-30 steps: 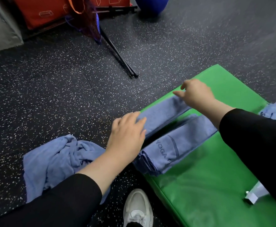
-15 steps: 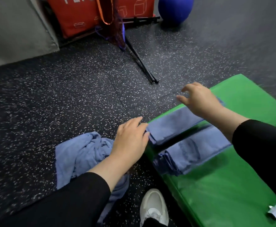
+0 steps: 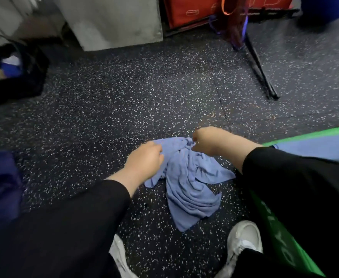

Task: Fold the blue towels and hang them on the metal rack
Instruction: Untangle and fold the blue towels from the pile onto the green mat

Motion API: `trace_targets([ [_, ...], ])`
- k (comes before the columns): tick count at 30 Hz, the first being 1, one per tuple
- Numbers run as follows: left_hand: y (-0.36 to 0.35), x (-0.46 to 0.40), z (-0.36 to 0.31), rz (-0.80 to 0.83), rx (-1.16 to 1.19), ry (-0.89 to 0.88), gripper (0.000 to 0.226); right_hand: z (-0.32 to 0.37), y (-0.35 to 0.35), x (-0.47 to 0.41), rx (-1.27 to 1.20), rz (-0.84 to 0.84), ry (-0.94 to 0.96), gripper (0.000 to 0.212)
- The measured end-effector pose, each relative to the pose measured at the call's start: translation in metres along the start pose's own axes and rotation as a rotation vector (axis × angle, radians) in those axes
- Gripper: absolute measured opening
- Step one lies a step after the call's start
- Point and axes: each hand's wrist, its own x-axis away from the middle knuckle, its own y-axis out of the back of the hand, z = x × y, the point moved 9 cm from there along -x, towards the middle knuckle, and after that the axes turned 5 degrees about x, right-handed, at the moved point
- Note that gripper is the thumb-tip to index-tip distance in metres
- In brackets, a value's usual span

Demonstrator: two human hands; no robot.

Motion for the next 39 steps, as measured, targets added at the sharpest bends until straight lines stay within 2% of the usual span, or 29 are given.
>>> trace_targets([
  [5,-0.037,0.008,0.044,0.122,-0.039,0.024,0.031,0.032,-0.089,-0.041,-0.007,0.092,0.010,0.037],
  [8,-0.061,0.010,0.072,0.184,-0.038,0.055,0.031,0.058,-0.120,-0.062,-0.021,0.058,0.065,0.033],
  [12,-0.081,0.001,0.095,0.256,0.026,0.130,0.031,0.104,-0.150,-0.087,0.048,0.034,0.200,0.043],
  [16,-0.089,-0.016,0.106,0.250,0.108,0.174,0.030,0.125,-0.168,-0.118,0.183,0.023,0.187,0.045],
  [18,-0.091,-0.022,0.112,0.237,0.143,0.189,0.029,0.129,-0.172,-0.127,0.237,0.007,0.187,0.040],
  [20,-0.094,-0.027,0.116,0.232,0.142,0.185,0.029,0.131,-0.173,-0.132,0.274,-0.101,0.194,0.029],
  [22,-0.096,-0.029,0.123,0.225,0.154,0.202,0.029,0.128,-0.183,-0.137,0.277,-0.171,0.166,0.030],
  [25,-0.096,-0.033,0.128,0.216,0.170,0.223,0.029,0.125,-0.186,-0.141,0.227,-0.202,0.113,0.025],
  [28,-0.092,-0.038,0.127,0.192,0.189,0.240,0.024,0.123,-0.174,-0.145,0.047,-0.172,0.048,0.008],
  [30,-0.082,-0.041,0.123,0.142,0.211,0.239,0.027,0.116,-0.141,-0.141,-0.193,-0.301,0.004,0.007],
  [31,-0.076,-0.042,0.120,0.115,0.248,0.242,0.033,0.109,-0.123,-0.140,-0.326,-0.346,-0.017,0.010],
  [34,-0.047,-0.045,0.113,0.018,0.411,0.244,0.065,0.087,-0.070,-0.132,-0.684,-0.304,-0.060,0.003],
  [39,0.042,-0.030,0.073,-0.148,0.715,0.164,0.066,0.067,0.052,-0.077,-0.862,-0.490,-0.031,0.005],
])
